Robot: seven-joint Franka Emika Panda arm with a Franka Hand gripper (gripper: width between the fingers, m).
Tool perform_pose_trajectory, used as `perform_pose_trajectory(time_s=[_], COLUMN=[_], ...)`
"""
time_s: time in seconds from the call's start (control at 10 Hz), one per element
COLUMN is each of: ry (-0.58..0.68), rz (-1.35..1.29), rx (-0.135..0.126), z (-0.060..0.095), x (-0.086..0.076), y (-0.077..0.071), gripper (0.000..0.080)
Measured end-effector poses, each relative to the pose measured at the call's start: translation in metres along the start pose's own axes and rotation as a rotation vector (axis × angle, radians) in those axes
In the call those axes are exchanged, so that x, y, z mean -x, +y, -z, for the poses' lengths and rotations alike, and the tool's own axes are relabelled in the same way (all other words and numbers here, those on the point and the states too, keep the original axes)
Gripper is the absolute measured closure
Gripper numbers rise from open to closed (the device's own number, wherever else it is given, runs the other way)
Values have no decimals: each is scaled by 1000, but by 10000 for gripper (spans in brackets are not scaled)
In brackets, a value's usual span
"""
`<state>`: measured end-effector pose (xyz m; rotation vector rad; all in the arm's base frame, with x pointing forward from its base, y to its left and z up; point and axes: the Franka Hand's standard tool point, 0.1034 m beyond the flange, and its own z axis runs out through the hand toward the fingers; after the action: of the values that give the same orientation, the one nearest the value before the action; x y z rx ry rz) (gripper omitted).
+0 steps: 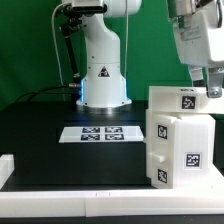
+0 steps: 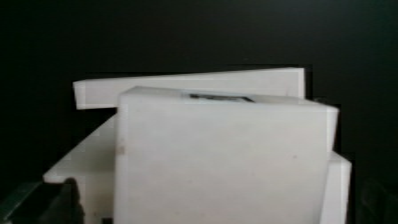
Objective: Assemble cabinet
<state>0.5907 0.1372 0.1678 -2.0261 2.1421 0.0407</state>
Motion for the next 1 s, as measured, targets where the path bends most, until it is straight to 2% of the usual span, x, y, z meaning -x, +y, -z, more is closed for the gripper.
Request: perform_pose_trajectory(time_s=[0.2, 0.5, 0.7, 1.0], ry=[-17, -16, 4, -7], rz=[8, 60, 380, 725], rx=[-17, -13, 38, 49], z=[10, 8, 11, 16], x=[3, 3, 4, 6], y=[-4, -3, -4, -11], gripper=[2, 2, 2, 2])
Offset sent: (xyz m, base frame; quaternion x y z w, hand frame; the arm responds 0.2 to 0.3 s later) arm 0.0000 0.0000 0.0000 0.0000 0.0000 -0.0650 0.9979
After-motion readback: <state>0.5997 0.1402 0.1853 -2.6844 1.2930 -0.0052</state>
